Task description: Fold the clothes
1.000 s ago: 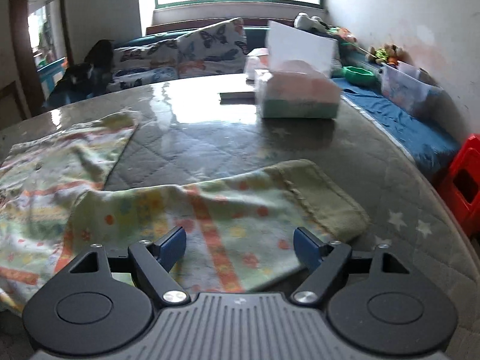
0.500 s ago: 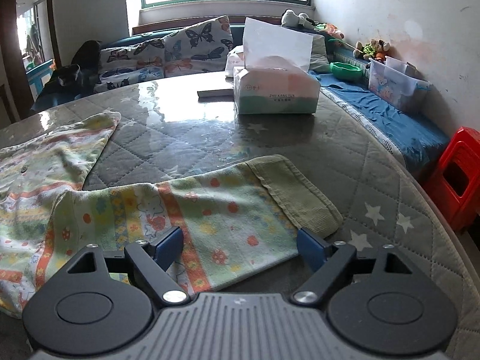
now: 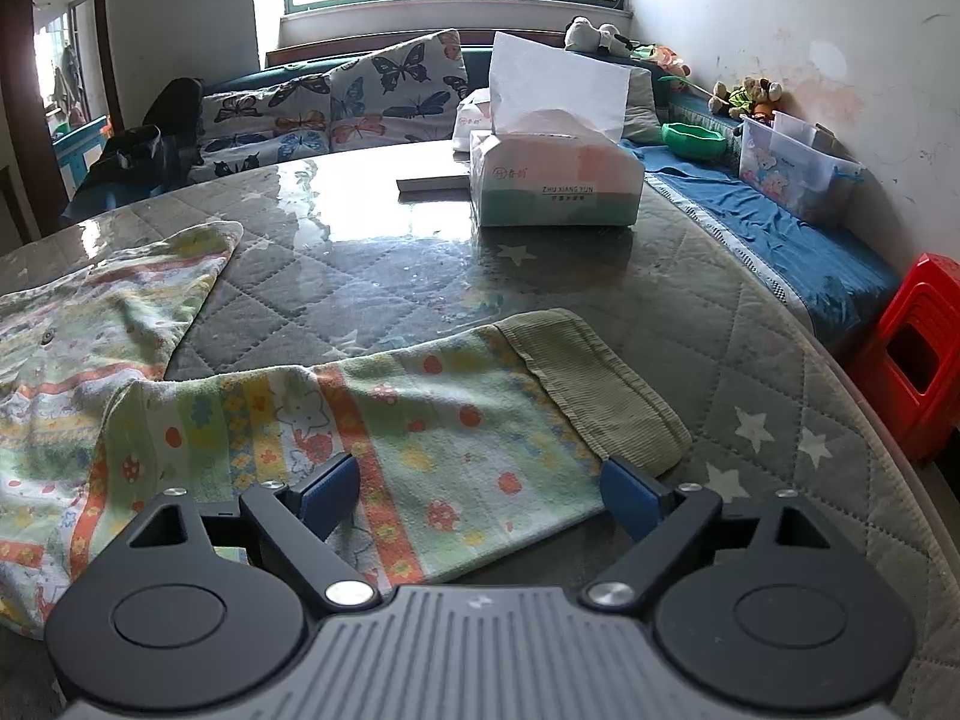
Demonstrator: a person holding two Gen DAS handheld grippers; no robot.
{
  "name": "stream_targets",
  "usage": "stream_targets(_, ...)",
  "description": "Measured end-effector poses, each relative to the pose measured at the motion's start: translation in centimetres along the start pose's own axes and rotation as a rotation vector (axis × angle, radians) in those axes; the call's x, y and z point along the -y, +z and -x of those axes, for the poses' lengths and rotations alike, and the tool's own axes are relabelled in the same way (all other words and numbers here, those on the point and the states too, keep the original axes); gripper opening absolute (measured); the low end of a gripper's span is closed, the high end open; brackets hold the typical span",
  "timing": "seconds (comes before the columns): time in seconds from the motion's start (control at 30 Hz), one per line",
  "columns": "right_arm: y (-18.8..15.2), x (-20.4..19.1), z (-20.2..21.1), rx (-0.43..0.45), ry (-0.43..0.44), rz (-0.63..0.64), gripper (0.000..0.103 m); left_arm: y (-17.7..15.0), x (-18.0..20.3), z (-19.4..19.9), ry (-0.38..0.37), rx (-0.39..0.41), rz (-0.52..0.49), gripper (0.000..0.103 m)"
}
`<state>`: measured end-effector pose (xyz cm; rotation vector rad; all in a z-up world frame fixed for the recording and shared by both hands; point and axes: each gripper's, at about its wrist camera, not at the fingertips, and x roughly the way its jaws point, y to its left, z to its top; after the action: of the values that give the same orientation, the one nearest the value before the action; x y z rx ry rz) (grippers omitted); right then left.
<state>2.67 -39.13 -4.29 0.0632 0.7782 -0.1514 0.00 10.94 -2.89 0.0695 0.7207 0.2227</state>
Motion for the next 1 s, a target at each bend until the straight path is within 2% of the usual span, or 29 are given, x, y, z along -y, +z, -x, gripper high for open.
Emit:
stream_targets(0.13,0.0,0.0,0.0,0.001,0.001,-0.001,0.091,-0.1,0.3,-0.2,0.078,0.027,-0.056,0.069)
stream_targets(0.6,-0.1,-0.1,-0.1,0.003,0.002,0.000,0.093,0.3,-7.5,-2.7,0.353,-0.011,0.095,0.071)
stream_targets(0.73,-0.1,-0.1,-0.1,0.003,0.004,-0.001,0.093,0.4,-9.0,-3.1,0.403,-0.013,0.107,0.071)
stream_targets(0.87,-0.1,0.0,-0.1,0.003,0.006,-0.001,0.094,0.6,-9.8,-3.5,0.432,-0.022,0.115,0.080)
stream_targets(1.0,-0.1,0.0,-0.2,0.004,0.009,0.000,0.095,0.7,-9.9,-3.7,0.442,-0.026,0.108,0.083)
